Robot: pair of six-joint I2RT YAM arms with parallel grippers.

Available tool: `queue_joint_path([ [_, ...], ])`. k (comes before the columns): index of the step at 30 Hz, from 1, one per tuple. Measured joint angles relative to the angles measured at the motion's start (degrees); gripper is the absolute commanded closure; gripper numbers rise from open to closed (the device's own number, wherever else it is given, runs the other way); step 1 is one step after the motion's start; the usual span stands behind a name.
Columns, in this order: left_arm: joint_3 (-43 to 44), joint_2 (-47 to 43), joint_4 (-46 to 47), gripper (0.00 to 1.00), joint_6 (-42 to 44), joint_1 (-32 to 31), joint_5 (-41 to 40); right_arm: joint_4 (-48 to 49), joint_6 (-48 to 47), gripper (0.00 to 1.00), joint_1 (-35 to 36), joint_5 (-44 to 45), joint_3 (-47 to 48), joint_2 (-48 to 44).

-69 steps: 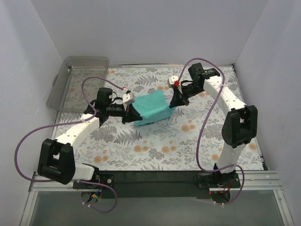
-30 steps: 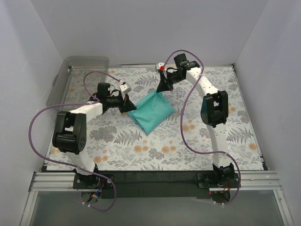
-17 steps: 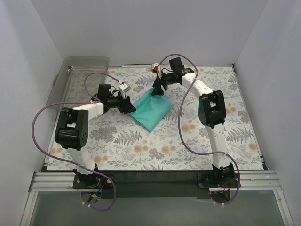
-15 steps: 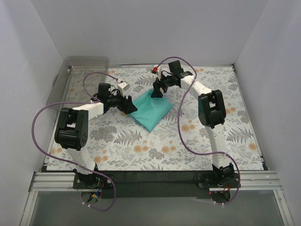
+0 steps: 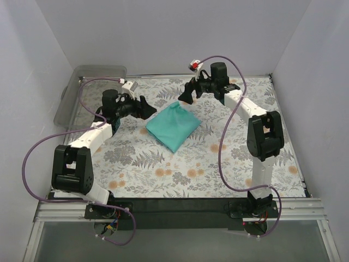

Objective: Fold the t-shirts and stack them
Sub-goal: Fold the tshirt

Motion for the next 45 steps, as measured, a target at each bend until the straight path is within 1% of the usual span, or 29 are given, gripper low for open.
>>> queue_joint_path([
  [1, -0.3, 0.1, 0.4, 0.33, -1.8, -0.2, 1.4, 0.8, 0.0, 0.29, -0.8, -3.1, -0.5, -0.6],
  [2, -0.9, 0.3, 0.8, 0.34, -3.8, -0.4, 2.7, 1.4, 0.4, 0.39, -1.7, -6.4, -0.8, -0.7],
  [3, -1.4, 0.7, 1.2, 0.35, -5.4, -0.7, 3.7, 1.6, 0.8, 0.58, -2.4, -9.1, -1.1, -0.3],
  [5, -2.3, 2.4, 2.2, 0.36, -8.7, -2.0, 5.3, 1.0, 1.7, 0.64, -3.8, -14.1, -1.9, 1.0],
  [6, -2.6, 3.8, 3.0, 0.36, -10.2, -2.9, 5.7, 0.5, 2.1, 0.69, -4.2, -15.9, -2.6, 1.9],
  [8, -2.6, 7.2, 4.5, 0.38, -13.0, -4.5, 6.4, -0.5, 2.4, 0.73, -4.5, -18.1, -5.1, 3.2],
  [10, -2.3, 10.6, 5.8, 0.38, -15.4, -5.8, 6.8, -2.3, 3.1, 0.74, -4.3, -19.1, -8.3, 3.7],
  [13, 1.2, 16.5, 7.3, 0.39, -18.5, -7.0, 7.6, -3.7, 4.0, 0.75, -4.0, -19.5, -10.6, 3.8],
  [18, 9.9, 25.7, 12.0, 0.42, -24.1, -7.1, 8.6, -4.0, 6.8, 0.76, -3.9, -18.8, -10.7, 4.7],
  [21, 14.0, 30.3, 14.2, 0.42, -27.1, -7.3, 9.0, -4.0, 8.3, 0.76, -4.0, -18.0, -10.6, 6.8],
  [27, 18.7, 38.6, 17.9, 0.43, -32.9, -8.2, 10.2, -4.8, 9.8, 0.76, -4.3, -16.1, -10.6, 10.7],
  [32, 20.7, 42.8, 20.6, 0.43, -37.0, -8.5, 10.5, -6.1, 9.8, 0.80, -4.3, -13.9, -10.6, 10.9],
  [35, 21.8, 43.9, 22.1, 0.42, -39.6, -8.6, 9.7, -7.2, 9.5, 0.81, -4.3, -12.9, -10.6, 10.9],
  [41, 22.7, 44.6, 26.4, 0.42, -44.3, -8.5, 5.7, -8.2, 9.3, 0.81, -4.4, -12.1, -10.6, 10.9],
  [45, 23.4, 44.9, 27.0, 0.42, -45.6, -8.5, 1.7, -8.4, 9.3, 0.80, -4.4, -12.1, -10.6, 10.9],
])
